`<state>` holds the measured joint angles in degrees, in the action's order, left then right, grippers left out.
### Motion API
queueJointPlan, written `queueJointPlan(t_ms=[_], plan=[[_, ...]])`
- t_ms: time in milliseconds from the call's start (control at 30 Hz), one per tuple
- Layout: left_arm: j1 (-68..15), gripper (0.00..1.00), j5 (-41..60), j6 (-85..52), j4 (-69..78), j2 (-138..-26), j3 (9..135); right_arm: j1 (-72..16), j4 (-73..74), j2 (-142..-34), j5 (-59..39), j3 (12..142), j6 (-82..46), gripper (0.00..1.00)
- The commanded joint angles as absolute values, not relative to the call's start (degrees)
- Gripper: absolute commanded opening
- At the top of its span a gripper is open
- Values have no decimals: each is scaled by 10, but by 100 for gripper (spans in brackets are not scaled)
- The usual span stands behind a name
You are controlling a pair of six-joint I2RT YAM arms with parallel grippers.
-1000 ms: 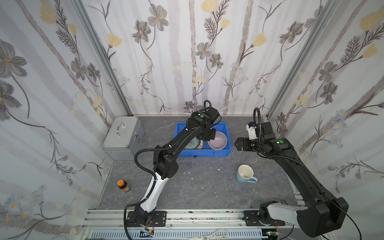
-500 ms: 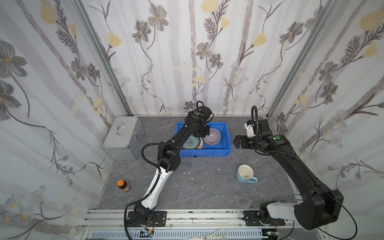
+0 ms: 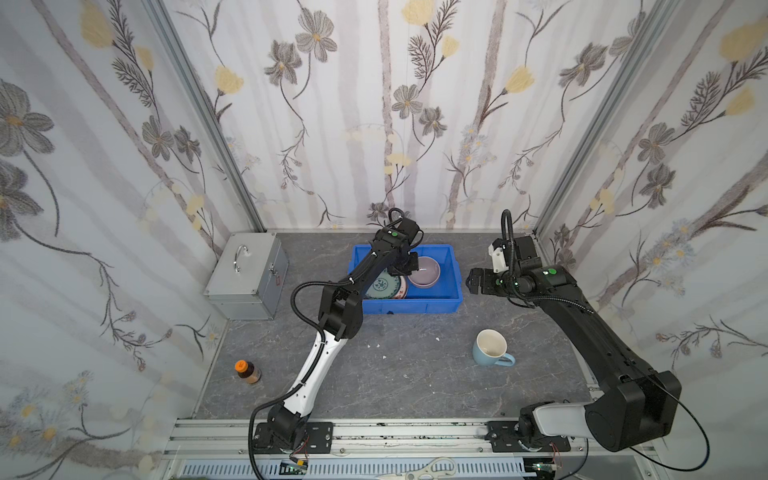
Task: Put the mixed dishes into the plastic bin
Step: 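Lift the lavender bowl with the left gripper and carry it into the bin, then set the lavender bowl beside the plates and open the left gripper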
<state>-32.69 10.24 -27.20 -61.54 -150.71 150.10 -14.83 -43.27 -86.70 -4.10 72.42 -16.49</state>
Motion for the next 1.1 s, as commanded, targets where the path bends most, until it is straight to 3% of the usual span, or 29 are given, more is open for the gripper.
queueJointPlan(t_ms=[0, 667, 1067], plan=[[-324, 1, 110, -287, -577, -1515, 1509, -148, -423, -871, -29, 729, -177, 100], [-320, 18, 136, -290, -552, -1527, 1525, -148, -432, -872, -10, 729, -191, 100], [-318, 16, 133, -301, -526, -1531, 1526, -148, -442, -856, 1, 726, -196, 100]])
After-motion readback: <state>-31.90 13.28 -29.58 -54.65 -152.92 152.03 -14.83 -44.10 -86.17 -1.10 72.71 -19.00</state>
